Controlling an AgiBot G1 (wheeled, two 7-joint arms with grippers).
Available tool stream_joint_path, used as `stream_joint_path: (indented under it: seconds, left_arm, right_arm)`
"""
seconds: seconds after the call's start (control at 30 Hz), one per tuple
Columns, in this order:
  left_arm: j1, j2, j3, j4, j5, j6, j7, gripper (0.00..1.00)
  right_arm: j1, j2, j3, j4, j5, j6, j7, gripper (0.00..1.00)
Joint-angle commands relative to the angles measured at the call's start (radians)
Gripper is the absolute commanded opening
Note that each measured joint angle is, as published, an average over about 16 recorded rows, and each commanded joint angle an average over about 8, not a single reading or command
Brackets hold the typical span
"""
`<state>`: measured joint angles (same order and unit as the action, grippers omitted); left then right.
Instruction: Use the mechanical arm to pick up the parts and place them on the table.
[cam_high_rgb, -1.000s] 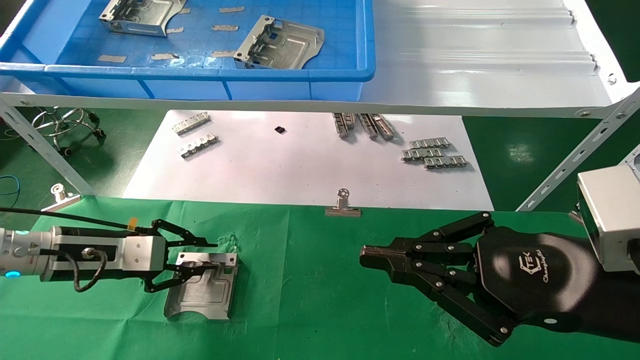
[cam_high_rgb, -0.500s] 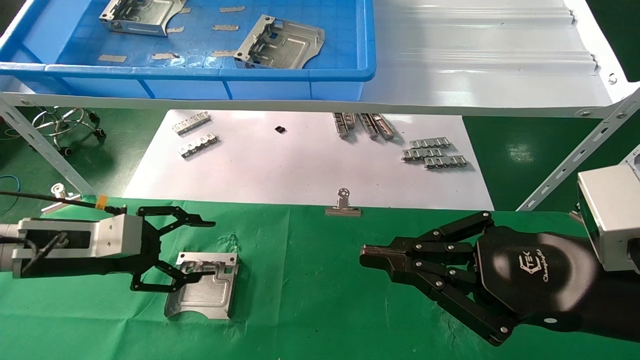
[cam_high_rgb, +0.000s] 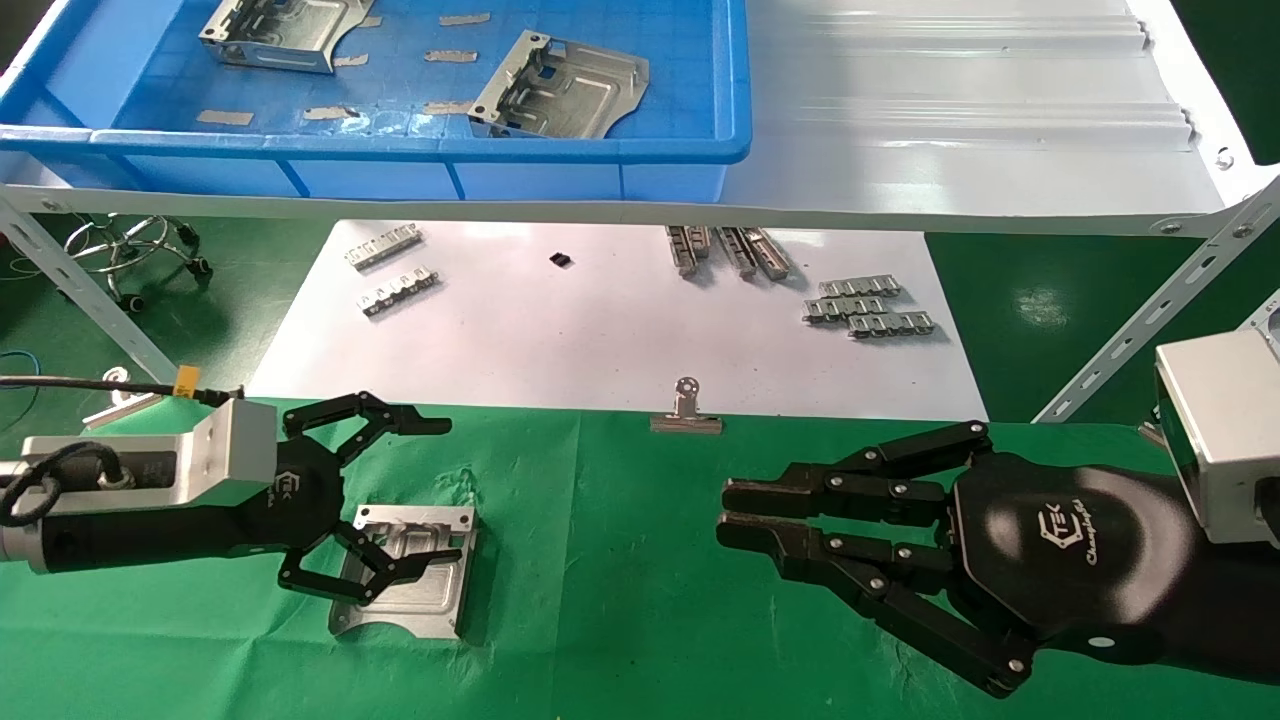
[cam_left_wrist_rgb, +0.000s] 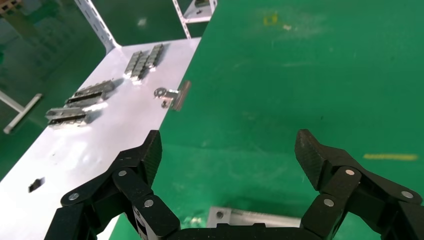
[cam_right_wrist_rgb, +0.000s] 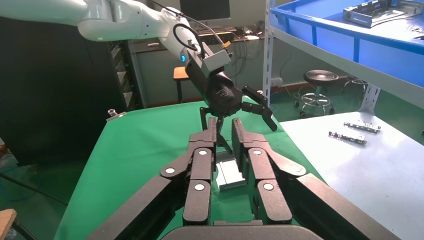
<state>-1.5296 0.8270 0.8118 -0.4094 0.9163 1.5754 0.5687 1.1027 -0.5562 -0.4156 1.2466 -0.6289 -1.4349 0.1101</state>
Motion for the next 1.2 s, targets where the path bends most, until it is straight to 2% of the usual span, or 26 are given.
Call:
stream_joint_path:
  seconds: [0.03,1.2]
  left_arm:
    - [0.02,-0.009,-0.023,-0.038,-0.008,-0.003,-0.033,1.0]
    - [0.36,-0.171,-0.422,-0.693,-0.147,-0.063,-0.599,1.0]
  right_arm:
    - [0.0,0.0,0.0,0.0,0.0,0.0,0.0,1.0]
    - [0.0,0.0,0.0,0.0,0.0,0.0,0.0,1.0]
